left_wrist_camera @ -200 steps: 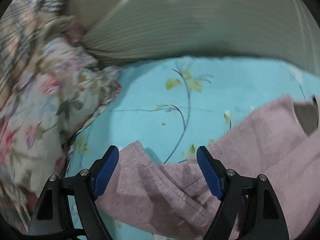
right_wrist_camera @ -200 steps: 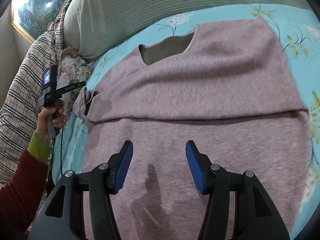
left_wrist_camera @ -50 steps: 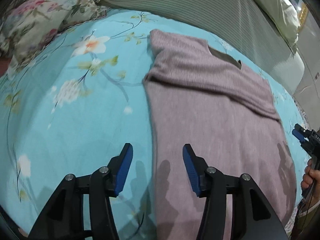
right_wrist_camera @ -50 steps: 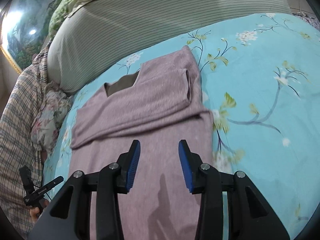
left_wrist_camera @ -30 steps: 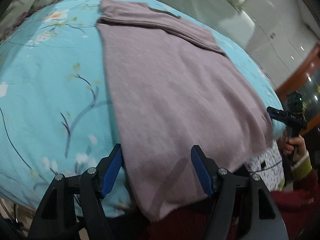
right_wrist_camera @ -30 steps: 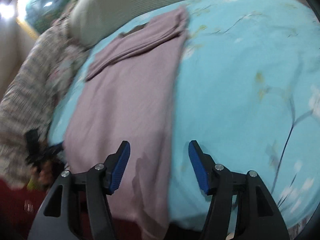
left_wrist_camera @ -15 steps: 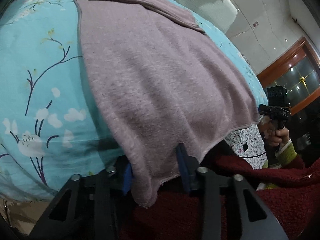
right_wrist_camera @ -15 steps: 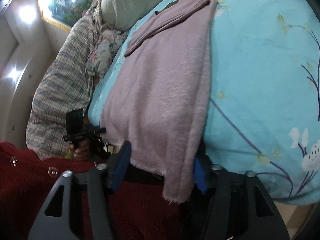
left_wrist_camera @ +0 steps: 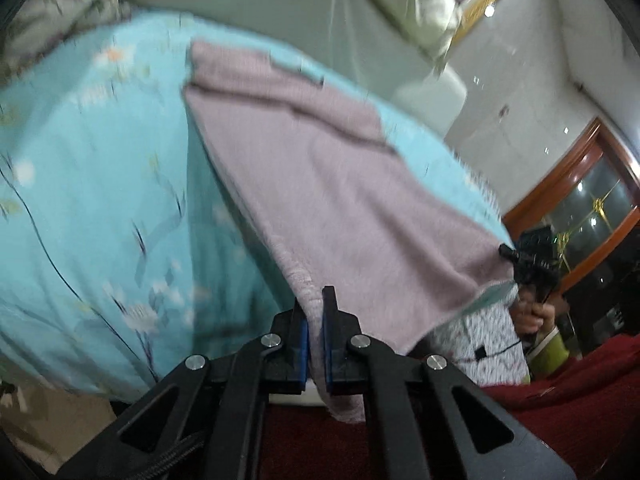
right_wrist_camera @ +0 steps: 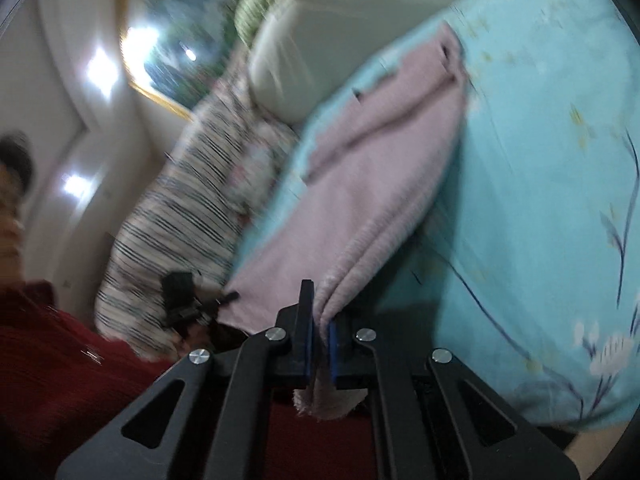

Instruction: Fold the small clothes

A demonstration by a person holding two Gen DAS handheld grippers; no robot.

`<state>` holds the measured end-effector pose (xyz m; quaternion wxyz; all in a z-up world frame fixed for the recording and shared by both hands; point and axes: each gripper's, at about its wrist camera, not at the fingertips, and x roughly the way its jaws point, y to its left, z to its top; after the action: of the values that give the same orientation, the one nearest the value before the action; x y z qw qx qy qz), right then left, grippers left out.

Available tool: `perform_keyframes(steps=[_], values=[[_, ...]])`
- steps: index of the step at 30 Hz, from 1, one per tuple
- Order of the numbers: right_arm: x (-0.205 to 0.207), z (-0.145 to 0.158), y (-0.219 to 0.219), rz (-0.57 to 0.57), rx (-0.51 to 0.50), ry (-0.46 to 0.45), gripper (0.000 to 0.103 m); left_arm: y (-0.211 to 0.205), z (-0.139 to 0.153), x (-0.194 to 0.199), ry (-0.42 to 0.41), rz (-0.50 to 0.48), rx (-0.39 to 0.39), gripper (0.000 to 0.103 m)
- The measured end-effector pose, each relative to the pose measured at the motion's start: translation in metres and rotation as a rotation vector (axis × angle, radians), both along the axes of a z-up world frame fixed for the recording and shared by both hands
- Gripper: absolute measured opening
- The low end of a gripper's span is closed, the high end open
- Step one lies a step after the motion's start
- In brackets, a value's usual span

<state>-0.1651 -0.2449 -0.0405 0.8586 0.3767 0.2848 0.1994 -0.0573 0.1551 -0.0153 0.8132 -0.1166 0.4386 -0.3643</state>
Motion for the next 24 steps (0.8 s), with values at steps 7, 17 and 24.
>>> perform_keyframes(steps=[7, 17, 24], values=[[0.022, 0.031, -0.023, -0.094, 0.022, -0.099, 0.007, 0.014, 0.037, 0.030, -0.086, 0.129, -0.063, 0.003], [0.124, 0.074, -0.074, -0.243, -0.061, -0.166, 0.007, -0.017, 0.079, 0.146, -0.180, 0.292, -0.096, 0.004], [0.230, 0.073, -0.117, -0.361, -0.142, -0.064, 0.007, -0.057, 0.078, 0.258, -0.165, 0.384, -0.022, 0.004]])
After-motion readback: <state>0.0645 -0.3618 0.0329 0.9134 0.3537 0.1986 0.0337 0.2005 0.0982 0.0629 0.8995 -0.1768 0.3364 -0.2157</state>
